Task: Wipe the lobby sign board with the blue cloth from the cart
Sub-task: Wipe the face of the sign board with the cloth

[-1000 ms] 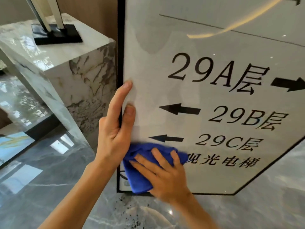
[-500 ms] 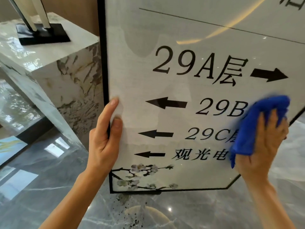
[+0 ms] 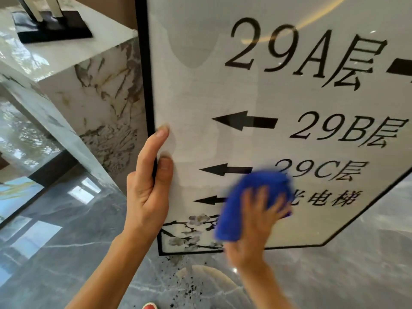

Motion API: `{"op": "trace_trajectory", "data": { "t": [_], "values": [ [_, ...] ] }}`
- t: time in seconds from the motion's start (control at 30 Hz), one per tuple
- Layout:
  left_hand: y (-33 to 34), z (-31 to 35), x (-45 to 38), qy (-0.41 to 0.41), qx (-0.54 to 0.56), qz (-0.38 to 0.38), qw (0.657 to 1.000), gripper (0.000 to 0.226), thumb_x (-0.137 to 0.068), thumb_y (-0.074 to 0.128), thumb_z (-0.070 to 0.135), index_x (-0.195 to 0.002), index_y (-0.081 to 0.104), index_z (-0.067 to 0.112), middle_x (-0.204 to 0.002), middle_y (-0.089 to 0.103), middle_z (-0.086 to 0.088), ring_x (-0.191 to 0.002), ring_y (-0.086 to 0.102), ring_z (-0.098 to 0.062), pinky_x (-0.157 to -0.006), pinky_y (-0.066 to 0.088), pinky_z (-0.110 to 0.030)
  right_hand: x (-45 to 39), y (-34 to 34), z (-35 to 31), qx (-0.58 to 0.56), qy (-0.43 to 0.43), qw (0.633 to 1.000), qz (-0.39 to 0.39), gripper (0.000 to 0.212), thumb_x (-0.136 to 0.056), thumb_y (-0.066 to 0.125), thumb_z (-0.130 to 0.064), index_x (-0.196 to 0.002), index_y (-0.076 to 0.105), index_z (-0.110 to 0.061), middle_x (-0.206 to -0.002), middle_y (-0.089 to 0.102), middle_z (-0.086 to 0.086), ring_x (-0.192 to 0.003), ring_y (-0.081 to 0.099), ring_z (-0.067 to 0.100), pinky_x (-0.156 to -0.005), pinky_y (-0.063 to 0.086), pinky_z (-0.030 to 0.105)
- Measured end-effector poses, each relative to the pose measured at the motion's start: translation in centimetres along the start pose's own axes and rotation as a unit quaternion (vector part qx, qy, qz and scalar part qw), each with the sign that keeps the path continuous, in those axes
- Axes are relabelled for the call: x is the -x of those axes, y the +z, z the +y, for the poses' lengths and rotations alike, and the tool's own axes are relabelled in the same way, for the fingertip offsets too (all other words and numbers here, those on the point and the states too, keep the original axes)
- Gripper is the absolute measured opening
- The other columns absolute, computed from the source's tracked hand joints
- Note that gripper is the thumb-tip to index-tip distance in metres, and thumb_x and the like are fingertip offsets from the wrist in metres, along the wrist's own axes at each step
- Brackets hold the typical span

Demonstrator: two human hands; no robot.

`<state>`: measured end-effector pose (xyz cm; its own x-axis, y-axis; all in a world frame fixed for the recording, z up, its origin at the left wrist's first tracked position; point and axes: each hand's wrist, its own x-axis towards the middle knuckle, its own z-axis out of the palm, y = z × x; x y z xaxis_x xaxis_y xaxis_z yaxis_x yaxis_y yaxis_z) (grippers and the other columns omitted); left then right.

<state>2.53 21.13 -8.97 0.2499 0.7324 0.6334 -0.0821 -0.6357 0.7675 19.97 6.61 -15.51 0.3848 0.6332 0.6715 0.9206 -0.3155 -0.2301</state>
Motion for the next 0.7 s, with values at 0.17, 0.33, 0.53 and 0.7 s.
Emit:
{"op": "trace_trajectory", "data": {
  "t": [0.17, 0.33, 0.53, 0.7],
  "values": [
    [-0.5, -0.2, -0.2, -0.011, -0.005, -0.015, 1.000, 0.041, -0.107, 0.036, 0.030, -0.144, 0.034, 0.048, -0.140, 0.042, 0.041, -0.114, 0.043, 0.025, -0.096, 0.031, 0.001, 6.4, 4.8, -8.2, 0.038, -0.188, 0.975, -0.108, 0.070, -0.081, 0.050, -0.036, -0.149, 0.034, -0.036, -0.158, 0.021, -0.012, -0.157, -0.002, 0.021, -0.125, -0.006, 0.052],
    [-0.3, -0.2, -0.2, -0.026, -0.001, -0.023, 0.999, 0.040, -0.107, 0.036, 0.030, -0.144, 0.035, 0.046, -0.135, 0.045, 0.043, -0.113, 0.044, 0.026, -0.095, 0.032, 0.002, 5.7, 3.6, -4.1, 0.073, -0.330, 0.935, -0.111, 0.058, -0.101, 0.038, -0.028, -0.157, 0.026, -0.033, -0.159, 0.028, -0.016, -0.156, 0.008, 0.011, -0.127, -0.001, 0.042],
    [-0.1, -0.4, 0.1, -0.051, -0.002, -0.009, 0.999, 0.038, -0.108, 0.036, 0.036, -0.145, 0.037, 0.046, -0.112, 0.048, 0.053, -0.097, 0.047, 0.029, -0.083, 0.033, 0.007, 1.0, -2.4, 5.7, 0.065, -0.249, 0.965, -0.053, 0.050, -0.092, 0.049, -0.024, -0.142, 0.045, -0.027, -0.154, 0.037, -0.011, -0.156, 0.011, 0.013, -0.126, 0.003, 0.044],
    [0.1, -0.6, 0.1, -0.026, -0.008, -0.001, 1.000, 0.039, -0.109, 0.035, 0.032, -0.145, 0.035, 0.046, -0.127, 0.047, 0.046, -0.099, 0.045, 0.029, -0.086, 0.034, 0.005, -2.1, -6.3, 12.3, 0.034, -0.140, 0.990, 0.010, 0.050, -0.105, 0.039, -0.029, -0.155, 0.032, -0.027, -0.167, 0.013, -0.016, -0.157, 0.007, 0.017, -0.127, 0.002, 0.047]
  ]
}}
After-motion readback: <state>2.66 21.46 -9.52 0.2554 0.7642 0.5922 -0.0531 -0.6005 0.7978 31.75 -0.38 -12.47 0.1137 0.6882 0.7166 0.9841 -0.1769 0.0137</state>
